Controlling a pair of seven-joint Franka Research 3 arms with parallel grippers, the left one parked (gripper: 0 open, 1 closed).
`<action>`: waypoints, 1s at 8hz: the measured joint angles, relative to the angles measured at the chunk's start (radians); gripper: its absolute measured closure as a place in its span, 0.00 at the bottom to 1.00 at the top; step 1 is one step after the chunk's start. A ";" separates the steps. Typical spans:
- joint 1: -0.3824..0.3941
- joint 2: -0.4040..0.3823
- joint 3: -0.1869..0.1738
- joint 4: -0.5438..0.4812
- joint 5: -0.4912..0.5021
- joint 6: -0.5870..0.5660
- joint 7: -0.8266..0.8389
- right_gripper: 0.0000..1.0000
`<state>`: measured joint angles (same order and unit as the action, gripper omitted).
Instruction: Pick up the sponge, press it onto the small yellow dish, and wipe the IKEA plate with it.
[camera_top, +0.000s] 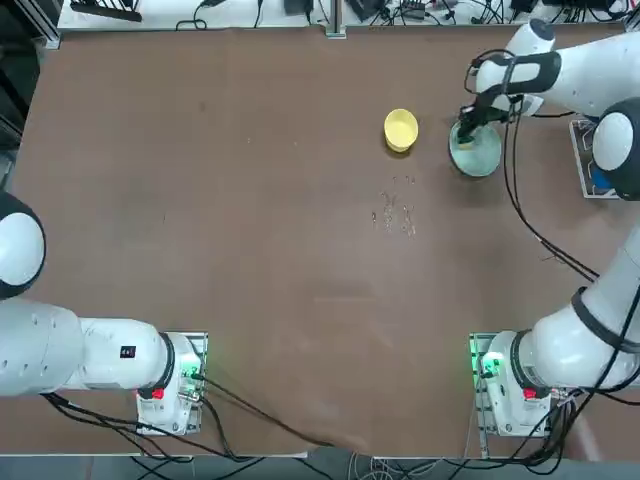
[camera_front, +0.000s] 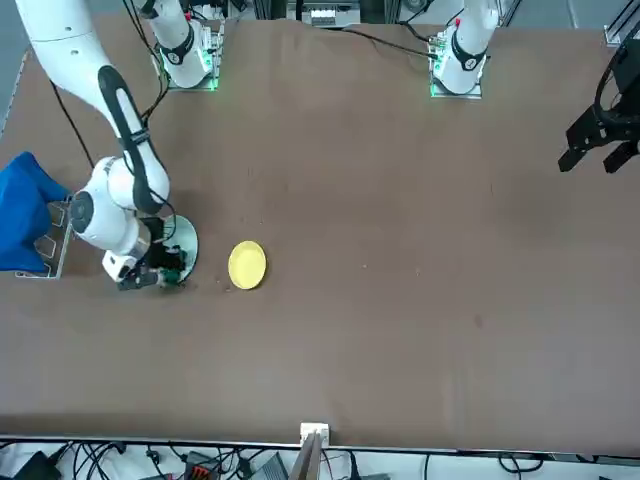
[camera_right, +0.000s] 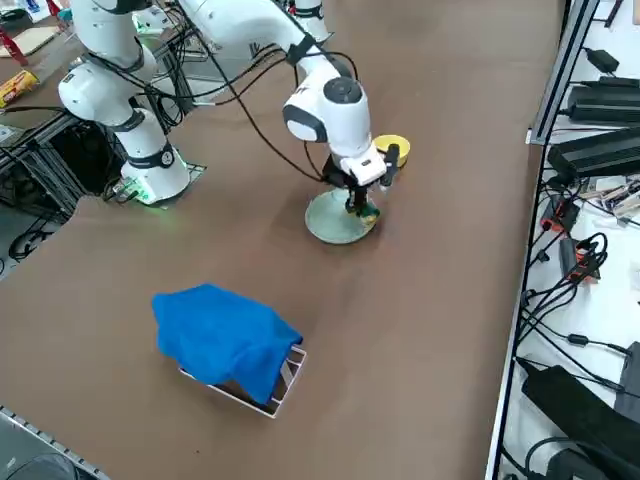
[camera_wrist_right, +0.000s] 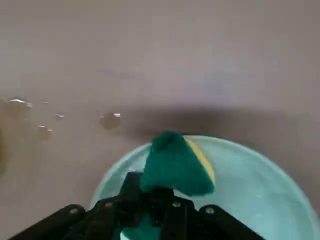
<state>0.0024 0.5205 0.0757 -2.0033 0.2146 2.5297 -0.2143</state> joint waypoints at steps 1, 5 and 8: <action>0.005 -0.003 -0.002 -0.006 0.001 0.000 0.011 0.91; 0.005 -0.059 0.003 -0.101 0.016 0.027 0.013 0.91; 0.000 -0.137 0.006 -0.238 0.019 0.085 0.016 0.91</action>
<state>0.0020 0.3838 0.0818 -2.2416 0.2333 2.6151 -0.1981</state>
